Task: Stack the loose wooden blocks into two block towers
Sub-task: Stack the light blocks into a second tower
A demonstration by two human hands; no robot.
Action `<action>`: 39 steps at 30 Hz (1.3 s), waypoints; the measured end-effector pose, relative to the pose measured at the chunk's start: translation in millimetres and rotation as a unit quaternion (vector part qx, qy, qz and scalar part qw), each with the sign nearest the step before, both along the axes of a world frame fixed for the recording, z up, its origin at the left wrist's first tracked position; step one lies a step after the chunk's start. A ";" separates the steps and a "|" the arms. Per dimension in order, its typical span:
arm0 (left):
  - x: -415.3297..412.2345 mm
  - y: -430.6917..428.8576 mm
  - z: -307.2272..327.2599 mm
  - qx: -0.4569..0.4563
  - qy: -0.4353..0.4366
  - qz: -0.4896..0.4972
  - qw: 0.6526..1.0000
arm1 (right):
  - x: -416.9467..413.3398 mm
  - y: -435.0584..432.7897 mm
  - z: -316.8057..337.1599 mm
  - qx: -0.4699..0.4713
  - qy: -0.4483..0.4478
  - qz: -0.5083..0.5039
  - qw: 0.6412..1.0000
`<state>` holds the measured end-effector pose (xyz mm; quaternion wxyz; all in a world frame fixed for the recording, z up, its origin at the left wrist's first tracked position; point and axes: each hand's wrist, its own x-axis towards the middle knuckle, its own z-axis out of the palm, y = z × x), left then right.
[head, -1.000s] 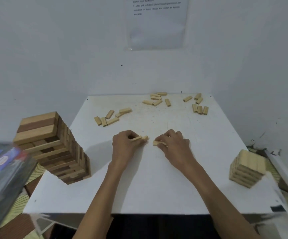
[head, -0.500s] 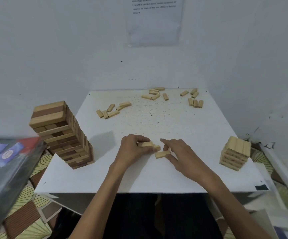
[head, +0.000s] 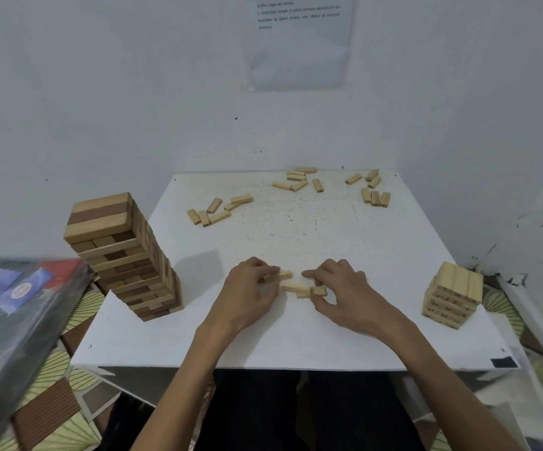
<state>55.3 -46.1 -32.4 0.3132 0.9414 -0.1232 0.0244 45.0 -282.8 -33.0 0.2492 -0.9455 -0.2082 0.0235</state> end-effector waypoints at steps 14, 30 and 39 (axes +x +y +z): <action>4.4 -13.3 6.7 0.023 -0.029 0.003 0.999 | -1.2 -13.3 4.5 0.058 0.031 -0.024 0.998; 12.1 8.5 -5.0 0.036 -0.066 -0.001 0.997 | 10.2 2.8 12.8 -0.061 -0.015 0.031 0.998; 13.1 1.4 -15.6 0.088 -0.138 -0.009 0.987 | 8.9 6.3 11.9 -0.104 -0.019 0.037 0.994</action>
